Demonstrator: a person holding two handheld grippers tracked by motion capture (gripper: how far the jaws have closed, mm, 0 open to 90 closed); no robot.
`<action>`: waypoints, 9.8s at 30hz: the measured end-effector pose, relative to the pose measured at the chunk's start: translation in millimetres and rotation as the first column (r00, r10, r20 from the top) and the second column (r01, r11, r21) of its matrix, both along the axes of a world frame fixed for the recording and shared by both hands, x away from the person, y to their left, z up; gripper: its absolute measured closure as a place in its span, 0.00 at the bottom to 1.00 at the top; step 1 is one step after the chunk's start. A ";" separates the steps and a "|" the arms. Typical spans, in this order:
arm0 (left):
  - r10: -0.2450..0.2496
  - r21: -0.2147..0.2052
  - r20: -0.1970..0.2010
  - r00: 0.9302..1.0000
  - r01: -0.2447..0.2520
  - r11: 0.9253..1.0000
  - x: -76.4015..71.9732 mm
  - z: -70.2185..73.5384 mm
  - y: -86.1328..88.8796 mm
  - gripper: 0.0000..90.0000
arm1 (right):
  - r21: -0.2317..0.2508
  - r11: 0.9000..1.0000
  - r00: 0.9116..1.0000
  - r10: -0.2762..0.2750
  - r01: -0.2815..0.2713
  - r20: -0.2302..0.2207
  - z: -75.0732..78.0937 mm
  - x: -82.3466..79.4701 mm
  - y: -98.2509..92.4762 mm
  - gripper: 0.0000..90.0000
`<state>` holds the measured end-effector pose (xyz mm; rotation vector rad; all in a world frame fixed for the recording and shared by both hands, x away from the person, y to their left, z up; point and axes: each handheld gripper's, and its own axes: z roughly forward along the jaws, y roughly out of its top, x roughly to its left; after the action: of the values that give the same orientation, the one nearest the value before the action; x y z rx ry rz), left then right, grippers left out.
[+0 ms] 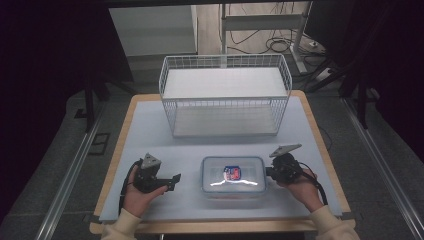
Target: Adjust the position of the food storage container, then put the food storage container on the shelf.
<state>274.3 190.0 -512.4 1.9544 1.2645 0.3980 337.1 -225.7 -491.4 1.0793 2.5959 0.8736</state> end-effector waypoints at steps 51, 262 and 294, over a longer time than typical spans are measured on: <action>-0.062 -0.238 -0.147 0.987 0.025 0.971 18.9 18.3 -33.8 0.10 | 0.342 0.933 0.990 -0.132 0.109 0.046 17.7 -9.3 -48.7 0.29; -0.138 -0.325 0.210 0.968 0.203 0.924 53.9 149.2 -49.4 0.47 | 0.582 0.811 0.992 -0.014 -0.064 0.129 139.2 36.7 -8.2 0.58; -0.144 -0.356 0.188 0.972 0.204 0.912 120.3 186.0 -45.2 0.47 | 0.572 0.819 0.990 -0.052 -0.035 0.134 181.8 92.5 -3.2 0.57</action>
<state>394.6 144.8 -326.4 1.6570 0.9722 0.1980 429.5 -228.9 -309.6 1.0951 2.2463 1.7379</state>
